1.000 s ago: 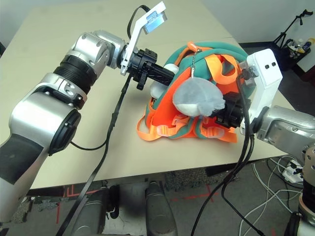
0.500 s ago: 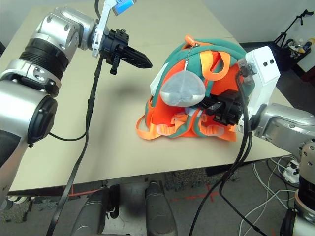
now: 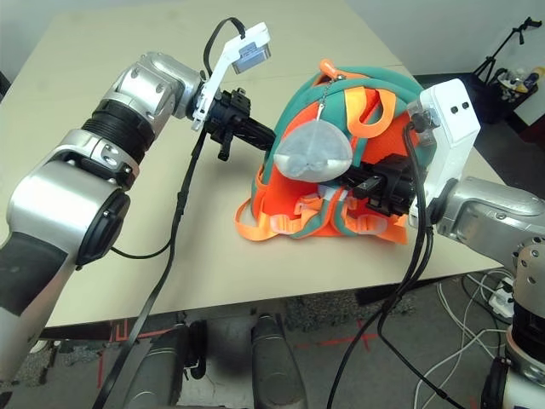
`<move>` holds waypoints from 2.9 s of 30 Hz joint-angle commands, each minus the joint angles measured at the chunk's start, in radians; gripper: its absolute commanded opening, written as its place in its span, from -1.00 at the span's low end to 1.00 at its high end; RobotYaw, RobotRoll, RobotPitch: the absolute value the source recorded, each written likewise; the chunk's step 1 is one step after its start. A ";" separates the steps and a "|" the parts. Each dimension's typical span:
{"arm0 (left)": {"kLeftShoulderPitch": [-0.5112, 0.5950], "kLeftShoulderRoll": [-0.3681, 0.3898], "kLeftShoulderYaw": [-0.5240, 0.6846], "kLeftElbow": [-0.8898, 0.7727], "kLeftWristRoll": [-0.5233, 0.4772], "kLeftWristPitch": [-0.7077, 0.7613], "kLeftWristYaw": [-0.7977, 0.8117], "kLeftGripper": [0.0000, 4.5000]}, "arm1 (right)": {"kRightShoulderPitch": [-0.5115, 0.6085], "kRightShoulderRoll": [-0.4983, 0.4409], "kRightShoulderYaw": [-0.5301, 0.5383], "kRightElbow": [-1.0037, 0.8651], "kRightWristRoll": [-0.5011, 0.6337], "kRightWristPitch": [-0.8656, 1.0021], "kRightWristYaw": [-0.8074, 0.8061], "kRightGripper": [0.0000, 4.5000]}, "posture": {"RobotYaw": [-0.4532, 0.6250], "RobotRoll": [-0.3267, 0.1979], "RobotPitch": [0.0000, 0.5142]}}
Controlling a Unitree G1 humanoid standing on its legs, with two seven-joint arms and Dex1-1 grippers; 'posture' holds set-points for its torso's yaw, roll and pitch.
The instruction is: Put the pencil case into the backpack and zip it.
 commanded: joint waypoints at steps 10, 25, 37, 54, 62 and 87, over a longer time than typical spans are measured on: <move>0.039 -0.021 0.043 -0.068 -0.015 -0.010 0.031 -1.00 | -0.006 0.015 0.025 -0.013 0.004 0.009 0.010 -0.93 | -0.25 0.25 -0.32; 0.202 0.289 -0.017 -0.838 -0.134 0.197 -0.157 0.49 | -0.056 0.025 0.075 0.043 -0.066 -0.001 0.078 -0.93 | -0.14 0.25 -0.32; 0.333 0.204 -0.089 -1.004 -0.162 0.206 0.050 1.00 | -0.064 0.034 0.062 0.031 -0.086 0.014 0.099 -0.93 | -0.16 0.25 -0.35; 0.346 0.184 -0.111 -0.972 -0.169 0.212 0.186 0.01 | -0.054 0.047 0.050 0.022 -0.085 0.018 0.093 -0.93 | -0.17 0.25 -0.34; 0.249 0.240 0.021 -0.795 -0.212 0.249 0.263 -0.85 | -0.050 0.052 0.050 0.018 -0.087 0.018 0.089 -0.93 | -0.18 0.25 -0.33; 0.922 0.515 -0.133 -1.164 -0.394 0.711 0.275 -0.89 | -0.045 0.056 0.047 0.021 -0.090 0.025 0.087 -0.93 | -0.17 0.25 -0.27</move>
